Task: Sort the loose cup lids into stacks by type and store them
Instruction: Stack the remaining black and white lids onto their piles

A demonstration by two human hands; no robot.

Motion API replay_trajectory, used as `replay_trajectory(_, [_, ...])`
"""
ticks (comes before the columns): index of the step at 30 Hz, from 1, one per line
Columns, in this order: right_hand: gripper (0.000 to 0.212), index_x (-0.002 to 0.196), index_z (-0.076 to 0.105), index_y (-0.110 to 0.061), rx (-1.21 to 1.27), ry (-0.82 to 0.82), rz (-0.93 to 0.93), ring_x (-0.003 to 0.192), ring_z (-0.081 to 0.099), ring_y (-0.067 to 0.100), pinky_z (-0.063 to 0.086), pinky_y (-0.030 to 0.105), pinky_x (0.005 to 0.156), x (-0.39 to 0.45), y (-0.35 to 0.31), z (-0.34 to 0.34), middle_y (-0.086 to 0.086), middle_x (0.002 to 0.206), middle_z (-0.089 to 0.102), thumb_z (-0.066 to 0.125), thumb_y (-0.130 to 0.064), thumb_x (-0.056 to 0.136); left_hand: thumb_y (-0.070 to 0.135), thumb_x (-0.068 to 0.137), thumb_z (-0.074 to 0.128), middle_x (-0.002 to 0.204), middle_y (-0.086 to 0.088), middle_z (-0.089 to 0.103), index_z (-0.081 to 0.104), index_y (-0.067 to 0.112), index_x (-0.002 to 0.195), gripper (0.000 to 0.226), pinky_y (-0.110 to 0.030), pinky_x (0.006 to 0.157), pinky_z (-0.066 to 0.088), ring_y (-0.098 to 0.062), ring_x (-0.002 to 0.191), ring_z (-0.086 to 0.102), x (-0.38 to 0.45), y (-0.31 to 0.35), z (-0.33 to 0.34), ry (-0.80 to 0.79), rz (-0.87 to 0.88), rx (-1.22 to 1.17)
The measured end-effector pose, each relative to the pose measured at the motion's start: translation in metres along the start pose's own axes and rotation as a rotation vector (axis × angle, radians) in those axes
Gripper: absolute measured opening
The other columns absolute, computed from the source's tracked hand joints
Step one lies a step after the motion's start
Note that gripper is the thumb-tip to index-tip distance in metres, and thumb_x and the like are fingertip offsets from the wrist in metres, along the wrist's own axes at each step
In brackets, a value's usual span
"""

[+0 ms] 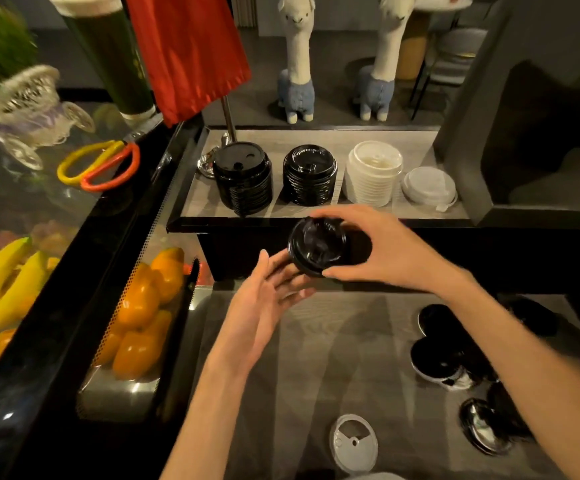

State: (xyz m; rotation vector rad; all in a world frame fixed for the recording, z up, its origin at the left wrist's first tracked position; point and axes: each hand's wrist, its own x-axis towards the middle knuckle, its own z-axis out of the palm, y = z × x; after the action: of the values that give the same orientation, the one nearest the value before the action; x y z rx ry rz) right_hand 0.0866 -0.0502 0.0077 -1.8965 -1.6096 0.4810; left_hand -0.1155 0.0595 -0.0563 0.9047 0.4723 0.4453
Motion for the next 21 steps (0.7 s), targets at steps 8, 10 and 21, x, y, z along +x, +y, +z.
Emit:
replay_trajectory(8, [0.071, 0.144, 0.052, -0.035, -0.206, -0.095, -0.017, 0.124, 0.053, 0.003, 0.041, 0.016, 0.104, 0.111, -0.011, -0.092, -0.016, 0.135, 0.058, 0.086, -0.040, 0.082, 0.024, 0.110, 0.042, 0.131, -0.006, 0.070, 0.059, 0.009, 0.139, 0.036, -0.036, 0.110, 0.049, -0.017, 0.123, 0.066, 0.044, 0.060, 0.015, 0.135, 0.250, 0.218])
replay_trajectory(10, [0.072, 0.144, 0.052, -0.039, -0.241, -0.179, 0.021, 0.127, 0.052, 0.006, 0.040, 0.021, 0.107, 0.131, -0.004, -0.099, -0.017, 0.135, 0.057, 0.086, -0.046, 0.081, 0.023, 0.110, 0.043, 0.131, -0.006, 0.070, 0.059, 0.009, 0.138, 0.035, -0.039, 0.114, 0.046, -0.016, 0.123, 0.066, 0.054, 0.065, 0.012, 0.165, 0.262, 0.225])
replay_trajectory(21, [0.076, 0.142, 0.051, -0.046, -0.277, -0.308, 0.106, 0.131, 0.053, 0.013, 0.042, 0.042, 0.116, 0.167, 0.019, -0.100, -0.009, 0.143, 0.058, 0.085, -0.057, 0.075, 0.023, 0.109, 0.044, 0.138, -0.003, 0.065, 0.056, 0.012, 0.143, 0.038, -0.040, 0.118, 0.042, -0.014, 0.130, 0.060, 0.071, 0.067, 0.009, 0.216, 0.214, 0.311])
